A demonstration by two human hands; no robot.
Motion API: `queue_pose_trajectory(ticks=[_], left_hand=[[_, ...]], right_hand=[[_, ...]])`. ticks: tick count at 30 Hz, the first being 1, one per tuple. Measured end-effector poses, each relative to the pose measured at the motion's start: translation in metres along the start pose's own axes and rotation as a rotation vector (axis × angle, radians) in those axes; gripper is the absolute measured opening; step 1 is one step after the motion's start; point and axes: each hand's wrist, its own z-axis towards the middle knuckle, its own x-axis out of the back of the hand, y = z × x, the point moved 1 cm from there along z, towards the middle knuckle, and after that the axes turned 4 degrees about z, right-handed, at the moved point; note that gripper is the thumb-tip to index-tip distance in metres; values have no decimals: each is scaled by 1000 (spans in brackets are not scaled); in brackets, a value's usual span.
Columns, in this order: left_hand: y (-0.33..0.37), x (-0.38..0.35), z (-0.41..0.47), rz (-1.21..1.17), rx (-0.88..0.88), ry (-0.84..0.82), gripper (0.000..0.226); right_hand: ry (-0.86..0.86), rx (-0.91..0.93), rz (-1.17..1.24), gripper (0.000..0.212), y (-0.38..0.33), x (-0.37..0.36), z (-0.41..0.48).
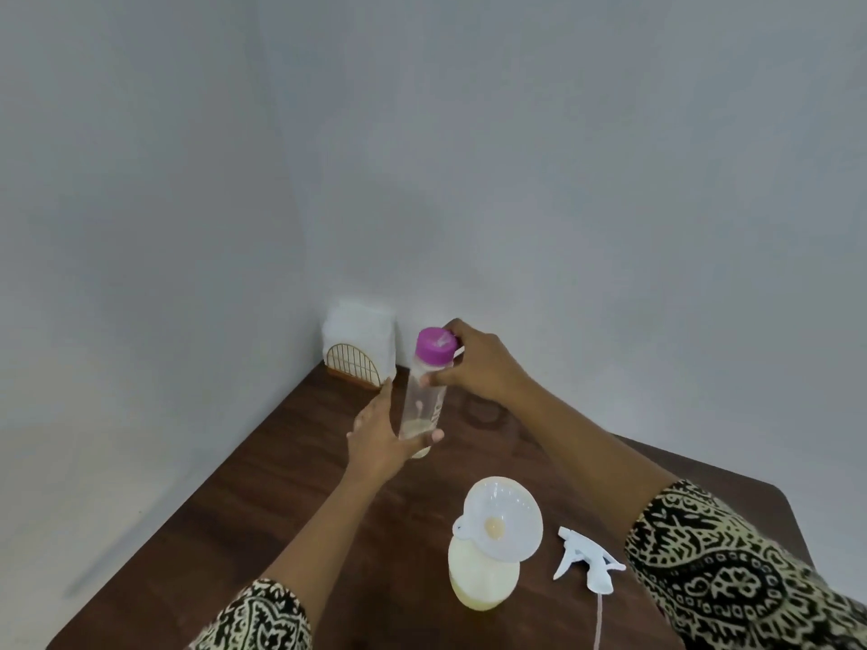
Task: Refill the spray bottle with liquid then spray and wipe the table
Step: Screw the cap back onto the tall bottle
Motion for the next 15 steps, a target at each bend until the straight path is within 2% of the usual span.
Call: queue_pose_trajectory(ticks=[2, 5, 7, 10, 15], left_hand=[[-36, -17, 8, 314, 178, -121, 113], [-85, -41, 11, 501, 282, -279, 101], [-108, -51, 8, 556, 246, -269, 96], [-129, -61, 6, 637, 150, -169, 98], [-137, -68, 8, 688, 92, -70, 89]], right_hand=[[63, -51, -20, 62, 19, -6, 20], [78, -99, -54, 62, 47, -17, 54], [93, -126, -57, 61, 63, -25, 73], [125, -161, -46, 62, 83, -38, 105], [140, -144, -50, 63, 92, -53, 153]])
